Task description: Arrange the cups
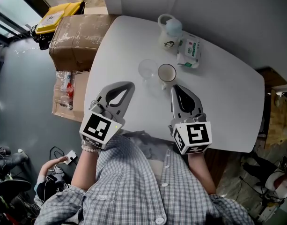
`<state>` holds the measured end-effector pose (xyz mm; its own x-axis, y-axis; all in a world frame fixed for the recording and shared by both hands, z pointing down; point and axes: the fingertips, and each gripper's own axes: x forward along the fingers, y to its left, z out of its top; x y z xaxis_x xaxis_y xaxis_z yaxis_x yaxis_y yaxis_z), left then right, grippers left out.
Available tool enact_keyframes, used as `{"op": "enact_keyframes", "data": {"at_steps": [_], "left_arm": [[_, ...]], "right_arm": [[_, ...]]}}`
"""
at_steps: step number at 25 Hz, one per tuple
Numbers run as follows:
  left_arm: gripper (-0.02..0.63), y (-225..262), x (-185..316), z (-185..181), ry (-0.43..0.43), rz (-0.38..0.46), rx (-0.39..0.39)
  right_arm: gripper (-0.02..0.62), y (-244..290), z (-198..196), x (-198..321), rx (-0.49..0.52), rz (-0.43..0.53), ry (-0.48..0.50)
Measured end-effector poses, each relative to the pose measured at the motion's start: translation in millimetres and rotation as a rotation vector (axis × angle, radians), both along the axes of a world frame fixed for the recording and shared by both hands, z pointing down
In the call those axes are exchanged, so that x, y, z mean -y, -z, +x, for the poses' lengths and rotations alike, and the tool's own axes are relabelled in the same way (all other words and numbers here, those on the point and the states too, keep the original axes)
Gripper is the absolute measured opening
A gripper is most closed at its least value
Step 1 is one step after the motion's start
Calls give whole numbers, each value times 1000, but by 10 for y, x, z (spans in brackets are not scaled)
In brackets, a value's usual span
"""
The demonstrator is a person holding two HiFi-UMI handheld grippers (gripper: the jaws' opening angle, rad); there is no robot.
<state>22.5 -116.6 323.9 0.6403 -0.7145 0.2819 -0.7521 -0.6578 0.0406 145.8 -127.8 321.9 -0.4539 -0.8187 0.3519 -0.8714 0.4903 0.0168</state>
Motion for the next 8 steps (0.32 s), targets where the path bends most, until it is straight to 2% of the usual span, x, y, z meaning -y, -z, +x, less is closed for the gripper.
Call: {"op": "enact_keyframes", "data": {"at_steps": [8], "left_arm": [[12,-40,37,25,-4,-8,11]], "right_arm": [[29,-42,11,30,0,-10,4]]}}
